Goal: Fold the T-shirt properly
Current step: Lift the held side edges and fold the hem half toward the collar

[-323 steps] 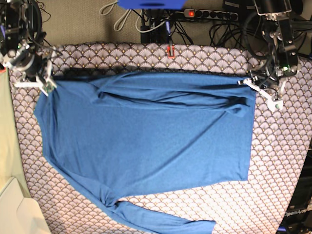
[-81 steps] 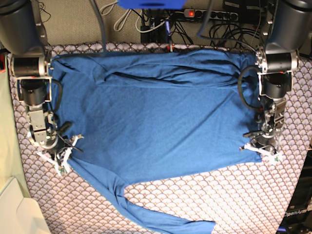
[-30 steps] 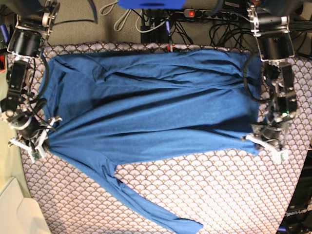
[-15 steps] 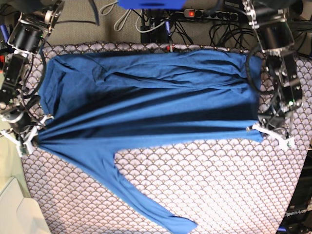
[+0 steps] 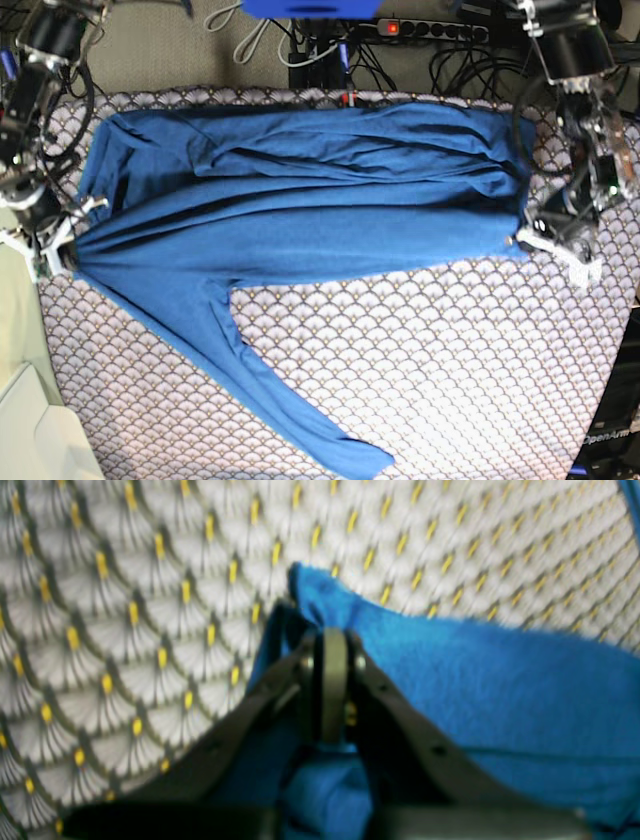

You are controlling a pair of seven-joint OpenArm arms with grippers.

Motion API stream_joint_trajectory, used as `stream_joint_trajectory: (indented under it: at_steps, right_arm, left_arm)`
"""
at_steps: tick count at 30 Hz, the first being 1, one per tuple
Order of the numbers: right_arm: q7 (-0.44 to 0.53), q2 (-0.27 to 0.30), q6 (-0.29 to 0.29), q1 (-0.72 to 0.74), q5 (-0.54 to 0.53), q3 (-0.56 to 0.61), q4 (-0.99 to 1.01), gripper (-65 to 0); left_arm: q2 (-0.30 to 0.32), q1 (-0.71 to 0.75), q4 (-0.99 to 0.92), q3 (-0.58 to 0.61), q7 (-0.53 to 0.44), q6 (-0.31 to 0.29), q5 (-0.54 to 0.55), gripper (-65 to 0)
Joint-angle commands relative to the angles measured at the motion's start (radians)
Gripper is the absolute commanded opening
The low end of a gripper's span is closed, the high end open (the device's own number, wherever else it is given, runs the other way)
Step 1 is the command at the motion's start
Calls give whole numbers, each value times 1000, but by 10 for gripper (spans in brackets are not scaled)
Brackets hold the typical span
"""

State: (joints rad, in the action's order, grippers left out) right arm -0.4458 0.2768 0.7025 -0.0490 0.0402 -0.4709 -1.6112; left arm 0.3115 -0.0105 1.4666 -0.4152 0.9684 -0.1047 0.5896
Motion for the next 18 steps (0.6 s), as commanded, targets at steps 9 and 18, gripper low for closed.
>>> stream_joint_trajectory:
  at_steps: [9, 18]
  right_arm:
    - [25, 14, -4, -79, -26, -30, -73, -650]
    - [17, 12, -4, -94, -26, -76, -70, -650]
  left_arm:
    - [27, 88, 87, -67, -12, -2, 43, -644]
    - [27, 120, 107, -69, -10, -2, 42, -644]
